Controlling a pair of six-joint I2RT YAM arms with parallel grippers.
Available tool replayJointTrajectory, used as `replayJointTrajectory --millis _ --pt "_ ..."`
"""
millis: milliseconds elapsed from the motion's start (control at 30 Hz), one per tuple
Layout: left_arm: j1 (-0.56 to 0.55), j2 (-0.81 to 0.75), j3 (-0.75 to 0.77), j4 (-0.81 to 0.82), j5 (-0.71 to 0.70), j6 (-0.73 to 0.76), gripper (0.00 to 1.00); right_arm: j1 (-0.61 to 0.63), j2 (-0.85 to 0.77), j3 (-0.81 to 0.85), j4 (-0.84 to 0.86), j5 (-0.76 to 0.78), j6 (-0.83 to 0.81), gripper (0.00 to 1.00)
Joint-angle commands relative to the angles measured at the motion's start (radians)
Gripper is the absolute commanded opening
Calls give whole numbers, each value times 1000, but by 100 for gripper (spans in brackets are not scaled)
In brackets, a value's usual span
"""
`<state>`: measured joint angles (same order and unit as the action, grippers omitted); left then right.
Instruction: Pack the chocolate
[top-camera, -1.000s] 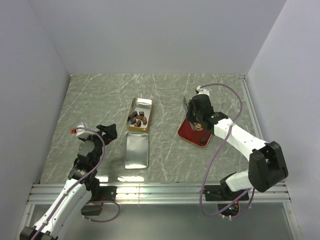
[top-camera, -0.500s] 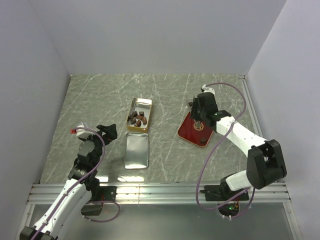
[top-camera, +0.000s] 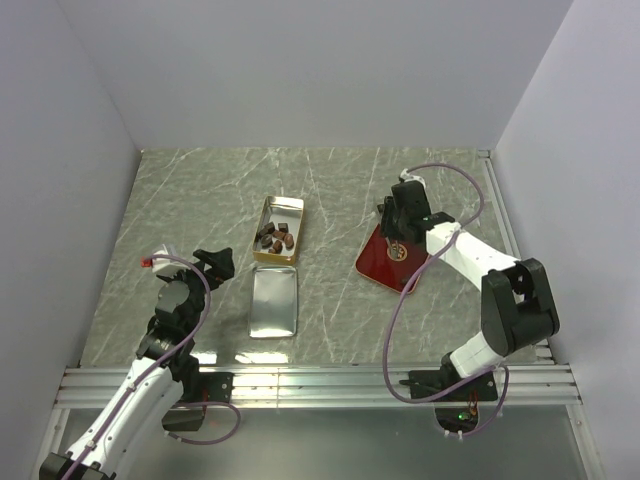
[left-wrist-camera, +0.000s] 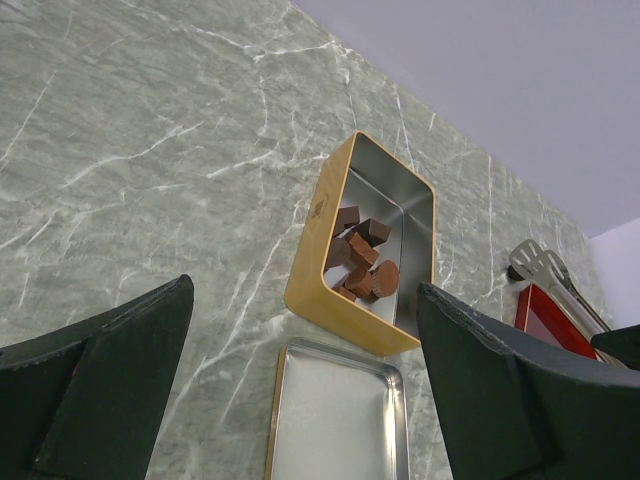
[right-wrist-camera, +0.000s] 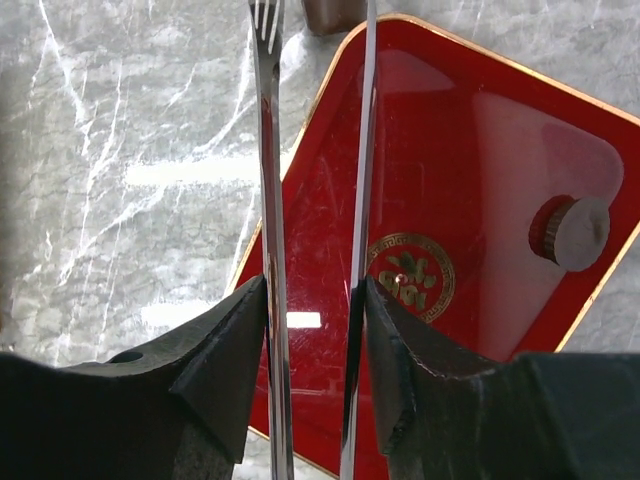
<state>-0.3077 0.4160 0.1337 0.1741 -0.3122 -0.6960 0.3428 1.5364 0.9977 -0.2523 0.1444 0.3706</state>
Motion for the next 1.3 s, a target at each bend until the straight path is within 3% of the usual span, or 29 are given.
replayJointTrajectory --millis 0,667,1267 --pt "-5 -2 -9 18 -4 0 99 -11 2 62 -10 -6 -18 49" --pt "-14 -17 -11 10 -8 -3 99 -36 143 274 -205 -31 -88 45" --pt "-30 -34 -14 4 -24 -5 99 -41 120 347 -340 -62 -131 45"
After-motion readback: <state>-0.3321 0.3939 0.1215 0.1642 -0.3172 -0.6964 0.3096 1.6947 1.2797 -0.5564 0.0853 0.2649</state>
